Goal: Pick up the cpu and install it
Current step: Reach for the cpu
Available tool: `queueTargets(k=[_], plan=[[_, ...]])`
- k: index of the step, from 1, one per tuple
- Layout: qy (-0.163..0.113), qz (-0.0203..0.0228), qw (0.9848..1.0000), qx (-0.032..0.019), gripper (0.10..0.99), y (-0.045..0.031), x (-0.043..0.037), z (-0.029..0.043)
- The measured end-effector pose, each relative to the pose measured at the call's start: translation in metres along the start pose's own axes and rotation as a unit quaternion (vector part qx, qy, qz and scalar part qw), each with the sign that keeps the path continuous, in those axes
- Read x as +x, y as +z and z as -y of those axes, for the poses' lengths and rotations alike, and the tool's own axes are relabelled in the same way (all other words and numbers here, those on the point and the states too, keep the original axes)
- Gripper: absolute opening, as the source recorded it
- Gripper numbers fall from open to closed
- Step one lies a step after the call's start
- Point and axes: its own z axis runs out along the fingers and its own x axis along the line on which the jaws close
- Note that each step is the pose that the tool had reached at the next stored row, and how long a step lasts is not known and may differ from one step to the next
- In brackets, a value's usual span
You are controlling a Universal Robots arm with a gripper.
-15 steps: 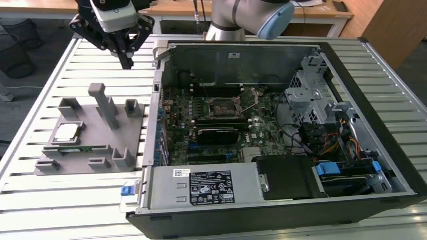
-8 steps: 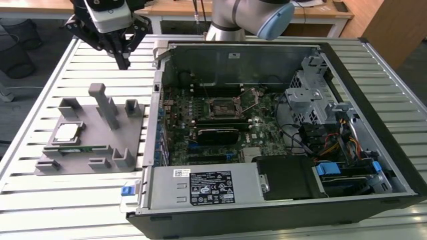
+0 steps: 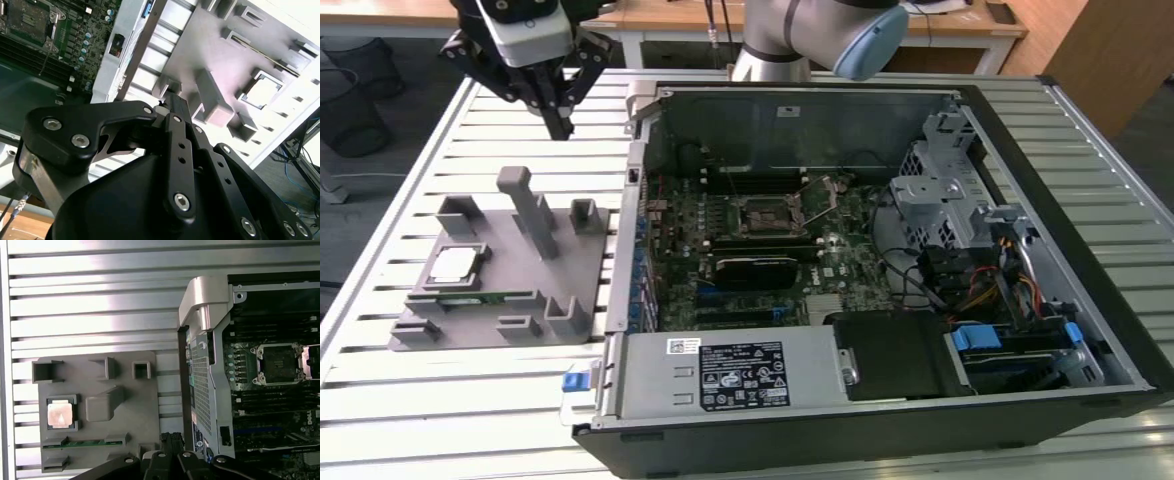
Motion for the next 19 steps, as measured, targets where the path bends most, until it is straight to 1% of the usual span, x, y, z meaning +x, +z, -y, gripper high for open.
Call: queueTargets(k=[9,19], plan=[[0.0,-0.0002,1.0,0.0,0.106,0.0007,0.0064,0.0005],[0.0,-0.0007,1.0,0.0001,0.106,0.0014,0.0117,0.001]])
